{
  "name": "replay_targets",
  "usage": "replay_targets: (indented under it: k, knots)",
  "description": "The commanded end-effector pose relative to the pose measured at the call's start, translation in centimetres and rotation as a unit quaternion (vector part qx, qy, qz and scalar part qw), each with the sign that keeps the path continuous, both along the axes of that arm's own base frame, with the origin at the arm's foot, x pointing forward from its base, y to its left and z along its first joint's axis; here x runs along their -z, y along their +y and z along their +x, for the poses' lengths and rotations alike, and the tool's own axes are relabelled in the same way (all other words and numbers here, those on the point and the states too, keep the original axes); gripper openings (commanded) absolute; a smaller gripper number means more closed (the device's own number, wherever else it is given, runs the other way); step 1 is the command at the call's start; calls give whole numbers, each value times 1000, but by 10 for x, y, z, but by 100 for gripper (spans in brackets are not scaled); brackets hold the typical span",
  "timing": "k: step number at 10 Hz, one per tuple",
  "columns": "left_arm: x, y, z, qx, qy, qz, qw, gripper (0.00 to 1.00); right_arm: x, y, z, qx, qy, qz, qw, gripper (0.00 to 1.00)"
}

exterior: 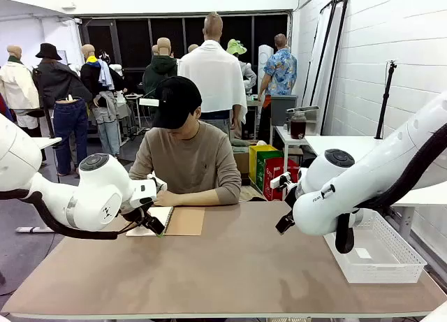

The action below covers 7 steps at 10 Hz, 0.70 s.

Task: Sort the paper based on its condition.
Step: If a person hands you a paper, place it in the Organizing basket , and if it's crumpled, put it in the Trash can.

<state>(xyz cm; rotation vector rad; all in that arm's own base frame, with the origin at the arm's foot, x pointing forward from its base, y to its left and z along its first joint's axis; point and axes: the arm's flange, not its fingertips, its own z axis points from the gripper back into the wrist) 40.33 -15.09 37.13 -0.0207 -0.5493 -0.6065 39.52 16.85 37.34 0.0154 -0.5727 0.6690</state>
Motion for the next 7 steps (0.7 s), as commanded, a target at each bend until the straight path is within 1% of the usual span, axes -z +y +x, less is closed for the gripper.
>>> replay_targets:
  k: [1, 7]
  knots:
    - [0, 0, 0, 0, 0, 0, 1000, 100, 0, 0, 0, 0, 0, 0, 1000, 100]
    - [0, 0, 0, 0, 0, 0, 1000, 100, 0, 0, 0, 0, 0, 0, 1000, 100]
